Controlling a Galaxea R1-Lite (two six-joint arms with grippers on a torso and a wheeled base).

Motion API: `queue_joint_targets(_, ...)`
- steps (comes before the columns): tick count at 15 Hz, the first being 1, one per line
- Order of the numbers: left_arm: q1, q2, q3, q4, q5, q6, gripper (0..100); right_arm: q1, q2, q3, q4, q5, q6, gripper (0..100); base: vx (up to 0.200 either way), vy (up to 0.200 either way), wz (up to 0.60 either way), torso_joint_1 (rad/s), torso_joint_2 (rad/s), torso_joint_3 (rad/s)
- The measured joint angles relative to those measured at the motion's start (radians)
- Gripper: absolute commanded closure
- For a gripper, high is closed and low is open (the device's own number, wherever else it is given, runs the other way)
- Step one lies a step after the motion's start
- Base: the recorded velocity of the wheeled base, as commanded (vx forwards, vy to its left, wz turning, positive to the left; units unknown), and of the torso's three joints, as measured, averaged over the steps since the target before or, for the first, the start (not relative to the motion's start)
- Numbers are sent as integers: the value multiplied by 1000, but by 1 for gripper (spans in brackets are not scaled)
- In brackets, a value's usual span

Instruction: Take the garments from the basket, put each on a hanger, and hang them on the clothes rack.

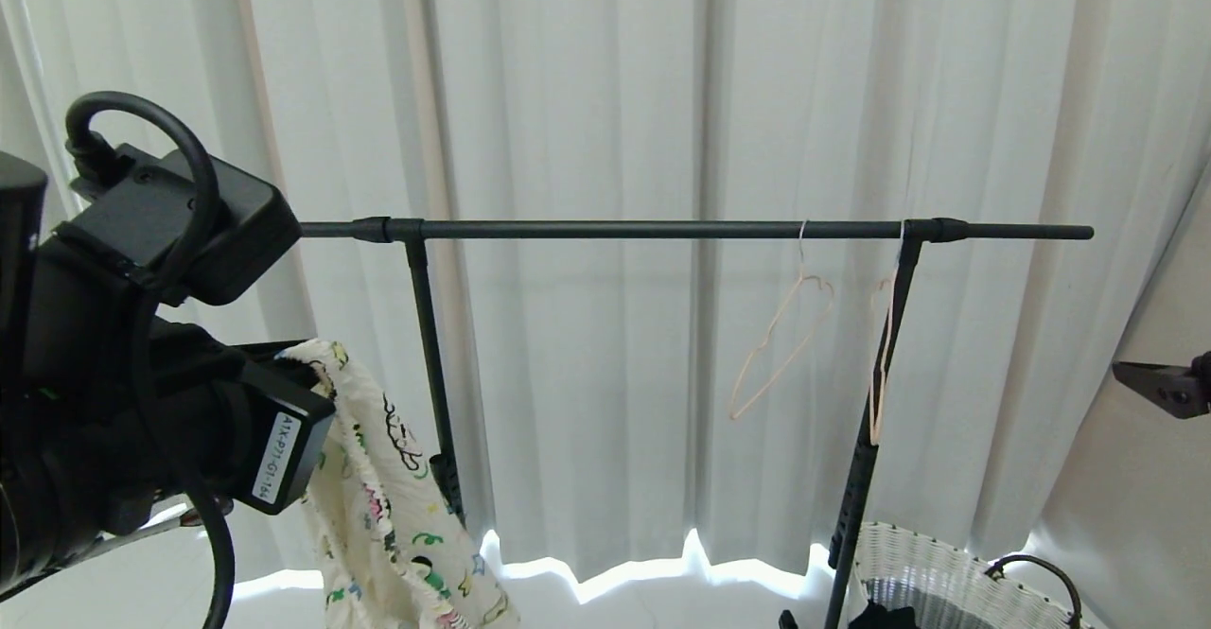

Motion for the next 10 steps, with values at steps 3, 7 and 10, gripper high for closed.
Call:
queue_joint_targets(3,-2,3,-1,0,-2,-1,100,-1,20,0,-16,-1,1,0,200,0,0,9,1,-1)
queue_joint_targets(7,-3,3,2,0,-2,-2,100,-1,59,0,-18,-1,59,0,200,0,0,4,1,0)
queue_joint_targets(10,-3,3,11,-1,-2,9,100,0,117,-1,-22,-5,139,0,0,0,0,0,0,0)
